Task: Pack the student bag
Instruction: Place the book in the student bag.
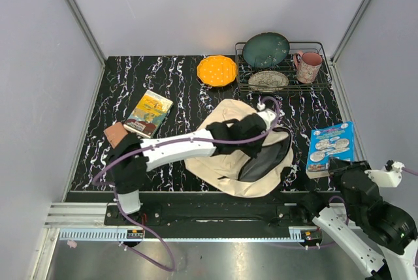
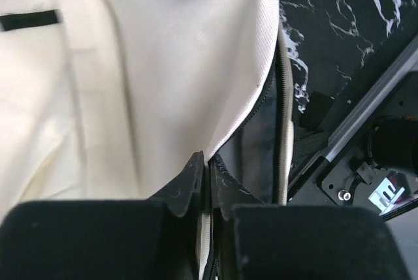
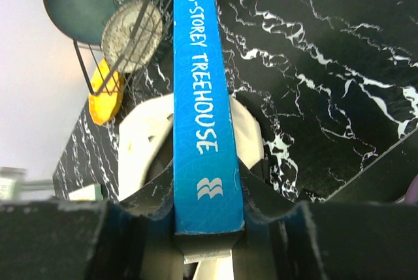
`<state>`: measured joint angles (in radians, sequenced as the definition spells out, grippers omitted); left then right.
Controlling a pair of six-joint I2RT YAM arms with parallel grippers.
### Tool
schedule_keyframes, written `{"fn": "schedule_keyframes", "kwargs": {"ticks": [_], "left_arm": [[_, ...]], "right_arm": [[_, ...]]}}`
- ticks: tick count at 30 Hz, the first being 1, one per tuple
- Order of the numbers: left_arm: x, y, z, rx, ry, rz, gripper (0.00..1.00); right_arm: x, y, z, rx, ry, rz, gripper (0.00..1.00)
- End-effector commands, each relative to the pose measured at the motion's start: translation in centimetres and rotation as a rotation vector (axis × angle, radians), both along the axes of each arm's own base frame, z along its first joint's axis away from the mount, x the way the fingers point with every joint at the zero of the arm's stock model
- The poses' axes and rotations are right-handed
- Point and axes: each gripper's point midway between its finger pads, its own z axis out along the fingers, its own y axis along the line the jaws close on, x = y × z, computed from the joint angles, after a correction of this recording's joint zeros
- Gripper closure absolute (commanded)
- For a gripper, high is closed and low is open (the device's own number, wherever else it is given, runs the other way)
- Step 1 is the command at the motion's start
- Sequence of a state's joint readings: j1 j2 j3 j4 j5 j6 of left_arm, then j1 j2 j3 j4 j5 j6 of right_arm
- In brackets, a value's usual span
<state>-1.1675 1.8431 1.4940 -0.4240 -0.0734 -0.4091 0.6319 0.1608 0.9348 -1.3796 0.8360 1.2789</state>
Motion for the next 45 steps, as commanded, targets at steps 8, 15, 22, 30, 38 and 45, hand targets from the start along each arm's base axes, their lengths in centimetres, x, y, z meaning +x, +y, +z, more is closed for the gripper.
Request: {"fn": "schedule_keyframes", "kwargs": {"ticks": [8,15,22,30,38,45], "left_arm": [[6.6,8.9,8.6,-0.083,-0.157,0.28,1.0],[6.5,10.2,12.9,-0.137,-0.202,0.317,1.0],[5.7,10.7,17.9,-0.26,-0.259,0.336,1.0],[3.7,10.6,19.8,-0.33,-0.264,0.308,1.0],[3.2,10.4,19.3,-0.345,-0.251,0.287,1.0],[3.5,10.9,18.2,-0.313,-0.251,0.314,1.0]], "right_arm": [[2.4,11.2,1.4,0.153,-0.026,0.48,1.0],[0.7,15.3,0.4,0.237,0.046,0.69,1.0],[2.3,17.6,-0.9,0.276,0.076,0.719,1.0],[5.0,20.3,-3.7,0.299,0.091,0.745,1.0],[8.3,24.0,-6.3,0.415,0.058,0.763,1.0],[13.2,26.0,-8.9,0.434,0.039,0.676,1.0]]}}
